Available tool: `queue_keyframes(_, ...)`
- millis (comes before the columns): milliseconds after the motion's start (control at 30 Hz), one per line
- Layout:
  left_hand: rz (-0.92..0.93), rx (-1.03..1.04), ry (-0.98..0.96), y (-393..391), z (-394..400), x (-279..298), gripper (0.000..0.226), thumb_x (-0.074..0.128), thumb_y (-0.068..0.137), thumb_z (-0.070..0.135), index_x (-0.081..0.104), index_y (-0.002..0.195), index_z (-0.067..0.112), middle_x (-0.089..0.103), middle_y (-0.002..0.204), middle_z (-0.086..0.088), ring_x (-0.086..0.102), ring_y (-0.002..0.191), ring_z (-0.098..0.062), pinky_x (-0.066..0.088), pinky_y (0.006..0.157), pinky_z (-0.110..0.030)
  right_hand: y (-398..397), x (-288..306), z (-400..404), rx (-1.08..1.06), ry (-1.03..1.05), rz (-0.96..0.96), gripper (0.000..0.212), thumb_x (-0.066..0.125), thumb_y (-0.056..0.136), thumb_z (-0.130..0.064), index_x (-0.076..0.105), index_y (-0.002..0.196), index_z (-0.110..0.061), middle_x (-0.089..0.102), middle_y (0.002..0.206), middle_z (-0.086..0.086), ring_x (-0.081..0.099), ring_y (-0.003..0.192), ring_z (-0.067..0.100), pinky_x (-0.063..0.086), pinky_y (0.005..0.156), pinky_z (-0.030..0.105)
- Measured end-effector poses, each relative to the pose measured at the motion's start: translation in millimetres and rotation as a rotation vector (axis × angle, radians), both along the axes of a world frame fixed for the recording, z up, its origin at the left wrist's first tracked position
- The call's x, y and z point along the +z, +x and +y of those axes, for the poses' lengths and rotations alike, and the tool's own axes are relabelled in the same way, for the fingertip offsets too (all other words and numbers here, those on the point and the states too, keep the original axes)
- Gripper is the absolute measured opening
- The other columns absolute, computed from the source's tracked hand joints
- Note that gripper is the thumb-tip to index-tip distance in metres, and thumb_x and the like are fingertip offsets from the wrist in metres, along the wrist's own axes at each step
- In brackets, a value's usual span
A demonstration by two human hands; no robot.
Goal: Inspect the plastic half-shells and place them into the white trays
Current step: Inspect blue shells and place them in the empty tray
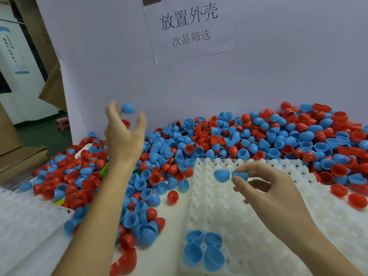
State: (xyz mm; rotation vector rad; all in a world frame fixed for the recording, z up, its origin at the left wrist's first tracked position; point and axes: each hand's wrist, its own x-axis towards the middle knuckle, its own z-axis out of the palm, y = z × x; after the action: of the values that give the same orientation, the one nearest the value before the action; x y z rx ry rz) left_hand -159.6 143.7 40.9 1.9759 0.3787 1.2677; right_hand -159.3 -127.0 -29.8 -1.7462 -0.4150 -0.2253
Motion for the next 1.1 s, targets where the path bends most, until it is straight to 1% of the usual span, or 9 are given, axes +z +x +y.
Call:
queue_keyframes(67, 0.393, 0.006, -0.077, 4.0, 0.1, -23.0, 0.079, 0.060, 0.097, 0.043, 0.018, 0.158, 0.016, 0.028, 0.162, -0.010, 0.027, 0.149, -0.026, 0.032, 0.117, -0.044, -1.2, 1.0, 0.2, 0.008, 0.006, 0.007, 0.010, 0.076, 0.083, -0.025, 0.071, 0.080, -0.032, 0.072, 0.089, -0.014, 0.071, 0.081, 0.008, 0.056, 0.062, 0.022)
queue_keyframes(133, 0.384, -0.046, 0.049, -2.9, -18.1, -40.9, 0.057, 0.059, 0.097, 0.041, 0.043, 0.148, 0.020, 0.047, 0.152, -0.003, 0.041, 0.141, -0.020, 0.041, 0.109, -0.034, -1.8, 2.3, 0.6, 0.008, 0.007, 0.012, 0.012, 0.078, 0.082, -0.025, 0.070, 0.078, -0.033, 0.073, 0.088, -0.014, 0.072, 0.078, 0.007, 0.056, 0.061, 0.018)
queue_keyframes(200, 0.311, -0.326, 0.051, -11.1, -44.4, -48.7, 0.022, 0.061, 0.096, 0.040, 0.067, 0.116, 0.032, 0.070, 0.117, 0.014, 0.063, 0.114, -0.006, 0.050, 0.090, -0.017, -0.2, 2.0, -0.7, -0.004, 0.008, 0.010, 0.013, 0.079, 0.080, -0.025, 0.070, 0.076, -0.032, 0.073, 0.086, -0.013, 0.071, 0.076, 0.006, 0.054, 0.060, 0.015)
queue_keyframes(333, 0.463, -0.894, -0.182, -16.0, -93.4, -56.7, 0.035, 0.068, 0.087, 0.049, 0.066, 0.114, 0.026, 0.074, 0.103, 0.007, 0.073, 0.091, -0.012, 0.060, 0.080, -0.029, -3.5, 2.4, -0.5, 0.005, 0.021, -0.014, 0.016, 0.081, 0.074, -0.036, 0.069, 0.073, -0.026, 0.073, 0.081, -0.010, 0.071, 0.069, 0.008, 0.049, 0.056, 0.013)
queue_keyframes(500, 0.344, -0.916, -0.343, -12.4, -104.0, -71.9, 0.014, 0.059, 0.098, 0.014, 0.069, 0.106, 0.009, 0.073, 0.097, -0.010, 0.068, 0.081, -0.015, 0.054, 0.069, -0.023, -5.4, 5.6, -3.3, 0.138, -0.087, -0.036, 0.010, 0.069, 0.087, -0.036, 0.071, 0.080, -0.029, 0.074, 0.084, -0.012, 0.072, 0.074, 0.007, 0.048, 0.059, 0.013)
queue_keyframes(633, 0.351, -1.011, -0.508, -13.5, -96.9, -73.4, 0.032, 0.066, 0.087, 0.022, 0.061, 0.116, 0.010, 0.074, 0.096, -0.009, 0.063, 0.083, -0.026, 0.052, 0.071, -0.026, -5.9, 6.3, -6.8, 0.200, -0.096, -0.052, 0.016, 0.057, 0.098, -0.017, 0.067, 0.091, -0.027, 0.075, 0.076, -0.009, 0.072, 0.067, 0.010, 0.047, 0.057, 0.010)
queue_keyframes(733, 0.428, -1.103, -0.485, -15.2, -93.3, -74.2, 0.044, 0.068, 0.084, 0.024, 0.056, 0.124, 0.013, 0.075, 0.106, -0.013, 0.069, 0.100, -0.037, 0.055, 0.089, -0.041, -6.0, 2.7, -7.2, 0.227, -0.245, -0.081, 0.014, 0.067, 0.092, -0.022, 0.064, 0.097, -0.035, 0.074, 0.069, -0.011, 0.070, 0.061, 0.010, 0.054, 0.059, 0.021)
queue_keyframes(833, 0.490, -1.141, -0.388, -16.5, -90.3, -73.2, 0.036, 0.068, 0.092, 0.020, 0.057, 0.126, 0.017, 0.075, 0.110, -0.011, 0.071, 0.102, -0.028, 0.056, 0.094, -0.042, -5.2, -0.8, -5.2, 0.138, -0.413, -0.230, 0.008, 0.072, 0.088, -0.028, 0.070, 0.090, -0.036, 0.065, 0.059, -0.017, 0.062, 0.058, 0.007, 0.048, 0.060, 0.017)
queue_keyframes(1100, 0.383, -0.859, -0.444, -10.5, -74.0, -68.1, 0.010, 0.059, 0.100, 0.018, 0.065, 0.107, 0.017, 0.077, 0.093, -0.004, 0.073, 0.083, -0.017, 0.054, 0.071, -0.027, -16.5, 19.5, -24.2, 0.302, -0.878, -0.122, 0.011, 0.074, 0.079, -0.049, 0.067, 0.074, -0.043, 0.058, 0.081, -0.019, 0.053, 0.081, -0.003, 0.046, 0.064, 0.020)
